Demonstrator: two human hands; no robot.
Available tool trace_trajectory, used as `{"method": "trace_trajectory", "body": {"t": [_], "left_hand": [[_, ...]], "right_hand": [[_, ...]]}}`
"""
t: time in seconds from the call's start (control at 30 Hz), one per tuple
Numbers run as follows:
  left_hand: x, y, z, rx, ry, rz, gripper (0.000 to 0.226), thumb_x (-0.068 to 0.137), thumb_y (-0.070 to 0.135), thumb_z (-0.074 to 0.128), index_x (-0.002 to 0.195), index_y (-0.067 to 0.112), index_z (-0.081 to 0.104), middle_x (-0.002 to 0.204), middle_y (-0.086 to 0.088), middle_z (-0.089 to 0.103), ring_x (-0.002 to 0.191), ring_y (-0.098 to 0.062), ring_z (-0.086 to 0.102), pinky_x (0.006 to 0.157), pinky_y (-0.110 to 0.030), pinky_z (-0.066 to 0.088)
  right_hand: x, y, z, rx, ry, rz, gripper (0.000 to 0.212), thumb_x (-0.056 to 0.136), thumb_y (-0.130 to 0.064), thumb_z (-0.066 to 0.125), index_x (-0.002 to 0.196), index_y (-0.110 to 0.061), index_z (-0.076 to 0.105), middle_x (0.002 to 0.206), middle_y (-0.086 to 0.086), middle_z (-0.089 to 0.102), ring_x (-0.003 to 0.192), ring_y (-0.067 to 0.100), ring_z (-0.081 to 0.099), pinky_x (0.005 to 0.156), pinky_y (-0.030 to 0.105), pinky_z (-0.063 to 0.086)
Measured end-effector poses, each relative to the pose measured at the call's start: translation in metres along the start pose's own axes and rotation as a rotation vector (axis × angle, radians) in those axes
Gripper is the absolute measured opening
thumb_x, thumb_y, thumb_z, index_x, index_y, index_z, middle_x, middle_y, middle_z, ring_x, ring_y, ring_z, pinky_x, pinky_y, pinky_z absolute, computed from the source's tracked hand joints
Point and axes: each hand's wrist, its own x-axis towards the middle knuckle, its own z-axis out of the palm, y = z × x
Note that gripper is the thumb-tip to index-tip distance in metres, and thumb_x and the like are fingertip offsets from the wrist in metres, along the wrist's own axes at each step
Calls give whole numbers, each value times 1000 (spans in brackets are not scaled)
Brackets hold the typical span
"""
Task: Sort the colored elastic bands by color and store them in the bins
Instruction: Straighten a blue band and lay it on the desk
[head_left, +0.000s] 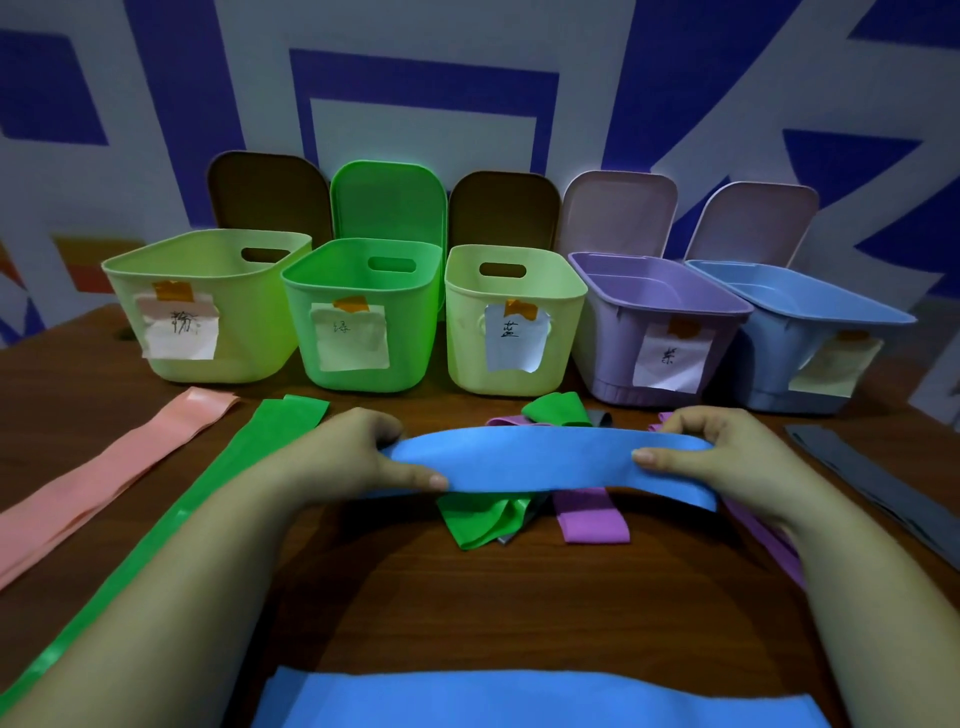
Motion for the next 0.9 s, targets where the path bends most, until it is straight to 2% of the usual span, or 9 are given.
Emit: {"method": "trace_trajectory", "body": {"t": [0.07,0.23,0.37,0.43,0.57,0.67,0.73,0.8,0.9], "left_hand": [[-2,0,-4,-47,-25,-10,68,44,82,65,56,19,44,54,8,32,50,-9,31,51,-27,21],[-3,-9,-6,-227,-123,-5,60,47,77,66,59,19,54,55,5,44,52,-9,40,55,-28,27],[-4,-18,-12,-528,-197,-33,16,55,36,74,58,21,68,60,4,63,53,-9,55,51,-18,39],[-2,-23,-12,-555,-207,-64,7,59,24,75,59,19,70,64,2,68,58,-11,60,51,-16,43],[5,-33,-11,-457,9,-213,18,64,26,86,64,18,70,61,4,65,65,-15,57,57,-25,41],[9,-41,-13,-649,137,-311,36,38,42,92,57,20,72,67,-5,70,69,-24,62,71,-33,48],[10,-41,-11,-840,152,-313,59,25,48,91,72,16,75,87,-22,71,81,-31,65,80,-41,49],[8,-31,-12,-1071,156,-291,62,39,36,91,90,6,73,96,-26,70,87,-34,67,79,-41,54],[5,-19,-13,-1263,196,-240,32,69,12,76,96,-2,68,84,-18,73,67,-26,70,55,-27,58]], "right_hand": [[1,2,0,-8,3,11,25,64,-19,83,64,-7,61,52,-5,61,45,0,53,44,11,41],[4,10,2,-71,-7,53,28,64,-22,84,59,-13,58,51,-4,61,44,1,52,45,14,40],[5,14,-1,-25,-13,91,26,64,-22,83,65,-8,60,53,-5,62,46,1,53,45,12,41],[6,17,-3,-13,-42,116,23,63,-22,82,67,-9,64,59,-9,64,53,1,56,51,14,43],[10,22,-7,43,-107,191,14,72,-9,76,81,-2,67,80,-3,67,74,2,58,56,11,44],[10,22,-9,163,-100,215,26,75,-2,69,99,8,62,78,8,68,68,16,61,56,18,50],[9,22,-7,295,-94,237,22,80,4,63,102,5,60,74,10,69,60,15,64,51,18,51],[9,18,-6,368,-80,237,27,78,5,63,104,1,60,78,10,70,61,13,67,51,19,53],[12,3,-12,337,-46,179,28,75,7,64,102,1,61,77,11,71,60,12,67,50,18,53]]}}
